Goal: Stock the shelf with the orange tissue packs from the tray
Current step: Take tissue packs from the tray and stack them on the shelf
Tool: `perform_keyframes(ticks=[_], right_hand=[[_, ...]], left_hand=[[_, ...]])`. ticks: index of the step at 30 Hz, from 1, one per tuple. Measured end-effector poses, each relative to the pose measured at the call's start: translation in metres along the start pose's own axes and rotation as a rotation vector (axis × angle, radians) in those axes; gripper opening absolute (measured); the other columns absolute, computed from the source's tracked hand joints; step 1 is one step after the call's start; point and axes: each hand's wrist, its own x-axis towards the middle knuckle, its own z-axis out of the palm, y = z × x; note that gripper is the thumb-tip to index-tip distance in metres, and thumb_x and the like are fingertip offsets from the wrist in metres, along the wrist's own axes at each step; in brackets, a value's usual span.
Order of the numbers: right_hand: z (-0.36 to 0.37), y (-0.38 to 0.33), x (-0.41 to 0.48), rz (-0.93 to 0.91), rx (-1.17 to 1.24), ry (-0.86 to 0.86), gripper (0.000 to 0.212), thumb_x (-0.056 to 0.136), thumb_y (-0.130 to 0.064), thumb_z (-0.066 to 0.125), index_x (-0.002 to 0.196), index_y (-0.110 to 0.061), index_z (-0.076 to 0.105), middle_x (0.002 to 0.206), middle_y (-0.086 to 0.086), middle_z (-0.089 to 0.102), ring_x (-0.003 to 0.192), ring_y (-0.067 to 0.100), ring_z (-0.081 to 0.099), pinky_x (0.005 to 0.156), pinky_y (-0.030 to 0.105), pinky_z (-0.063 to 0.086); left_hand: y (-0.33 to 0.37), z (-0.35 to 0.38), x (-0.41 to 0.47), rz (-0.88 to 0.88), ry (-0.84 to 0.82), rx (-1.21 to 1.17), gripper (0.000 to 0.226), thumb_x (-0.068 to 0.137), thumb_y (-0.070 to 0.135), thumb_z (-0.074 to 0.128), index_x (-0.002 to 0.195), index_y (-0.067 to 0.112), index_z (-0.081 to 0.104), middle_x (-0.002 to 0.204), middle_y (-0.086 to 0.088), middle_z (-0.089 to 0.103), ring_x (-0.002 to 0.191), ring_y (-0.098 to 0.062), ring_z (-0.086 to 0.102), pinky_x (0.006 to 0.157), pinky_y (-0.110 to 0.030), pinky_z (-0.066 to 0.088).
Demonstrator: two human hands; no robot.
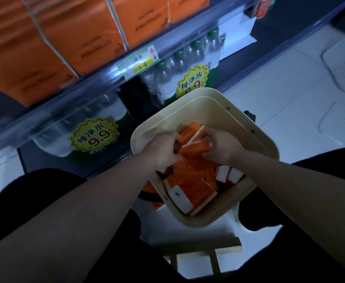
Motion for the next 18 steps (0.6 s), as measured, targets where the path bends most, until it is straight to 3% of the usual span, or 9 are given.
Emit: perform_keyframes(ticks=[3,6,8,9,13,18], right_hand=[[-0.009,-0.01,-0.005,-0.046,0.062,0.015,0.077,0.065,-0.034,0.079,0.13,-0.024,0.04,0.112,0.004,0.061,0.102,0.026,0.06,0.085,0.039,0.049],[-0.016,-0.02,-0.009,-0.122,0.148,0.016,0.089,0.064,-0.029,0.085,0.137,-0.024,0.035,0.107,0.004,0.063,0.099,0.023,0.061,0.082,0.036,0.05],[-0.021,-0.022,-0.011,-0.126,0.263,0.003,0.092,0.063,-0.025,0.087,0.139,-0.024,0.034,0.11,0.004,0.061,0.099,0.019,0.06,0.08,0.029,0.049],[-0.022,-0.021,-0.013,-0.123,0.297,-0.002,0.095,0.063,-0.023,0.088,0.14,-0.025,0.033,0.112,0.004,0.059,0.1,0.018,0.06,0.08,0.028,0.048],[-0.02,-0.022,-0.017,-0.13,0.388,-0.001,0.112,0.055,-0.021,0.093,0.145,-0.028,0.026,0.115,-0.001,0.055,0.102,0.016,0.059,0.085,0.03,0.051],[-0.02,-0.023,-0.012,-0.057,0.37,-0.117,0.12,0.05,-0.019,0.094,0.147,-0.025,0.023,0.125,-0.007,0.047,0.112,0.013,0.048,0.095,0.03,0.043]], left_hand=[[0.01,-0.004,-0.004,0.058,0.054,-0.003,0.061,0.072,0.04,0.08,0.126,0.025,0.056,0.118,-0.001,0.053,0.114,-0.019,0.046,0.091,-0.033,0.042],[0.01,-0.002,-0.007,0.045,0.084,-0.099,0.038,0.075,0.032,0.079,0.109,0.024,0.066,0.098,0.008,0.059,0.098,-0.01,0.056,0.082,-0.027,0.045],[0.006,0.0,-0.007,-0.002,0.107,-0.177,0.02,0.078,0.025,0.078,0.095,0.023,0.067,0.093,0.008,0.064,0.096,-0.014,0.063,0.083,-0.03,0.051],[0.005,0.001,-0.008,-0.021,0.107,-0.214,0.021,0.079,0.023,0.077,0.095,0.024,0.064,0.094,0.007,0.063,0.097,-0.016,0.064,0.085,-0.031,0.051],[0.01,0.0,-0.014,-0.002,-0.008,-0.251,0.057,0.075,0.026,0.079,0.126,0.03,0.053,0.115,0.007,0.058,0.104,-0.017,0.057,0.092,-0.037,0.048],[0.0,-0.007,-0.018,-0.095,0.074,-0.426,0.047,0.082,0.014,0.071,0.125,0.026,0.055,0.109,-0.001,0.064,0.104,-0.02,0.059,0.094,-0.042,0.049]])
